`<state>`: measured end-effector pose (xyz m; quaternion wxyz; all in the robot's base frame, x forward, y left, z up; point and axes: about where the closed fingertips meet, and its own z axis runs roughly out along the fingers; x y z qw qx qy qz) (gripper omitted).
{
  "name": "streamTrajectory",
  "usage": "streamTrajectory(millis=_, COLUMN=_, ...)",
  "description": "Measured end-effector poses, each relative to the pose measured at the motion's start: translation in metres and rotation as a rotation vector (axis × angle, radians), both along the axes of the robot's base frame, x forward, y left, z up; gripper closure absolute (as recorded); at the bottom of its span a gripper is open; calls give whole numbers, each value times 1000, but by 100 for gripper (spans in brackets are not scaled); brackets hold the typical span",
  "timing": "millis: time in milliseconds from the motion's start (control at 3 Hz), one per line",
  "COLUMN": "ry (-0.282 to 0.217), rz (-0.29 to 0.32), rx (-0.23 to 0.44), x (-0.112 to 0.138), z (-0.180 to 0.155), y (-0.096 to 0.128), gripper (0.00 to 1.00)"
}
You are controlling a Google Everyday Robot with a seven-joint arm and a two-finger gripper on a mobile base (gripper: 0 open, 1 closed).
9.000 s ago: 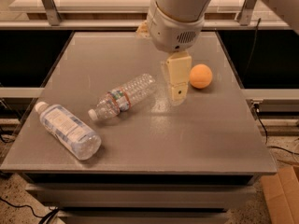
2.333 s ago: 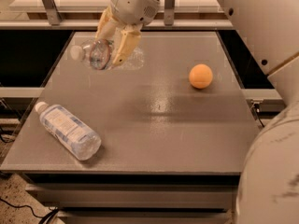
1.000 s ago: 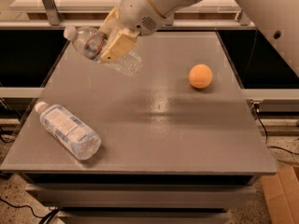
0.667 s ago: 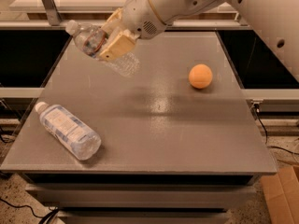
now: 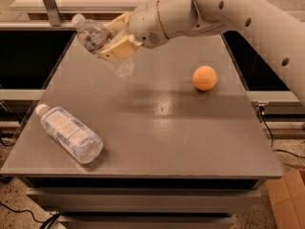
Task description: Place water bottle upright
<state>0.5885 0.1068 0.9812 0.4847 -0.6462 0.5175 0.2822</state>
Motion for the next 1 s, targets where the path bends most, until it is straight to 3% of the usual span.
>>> streamTrajectory(millis=667, ry=13, rz=18, rx=197, x=10, z=-4, y=11, gripper=100)
streamTrajectory(millis=1000, ry=32, rz=30, rx=254, x=13, z=-7, y=15, gripper=100)
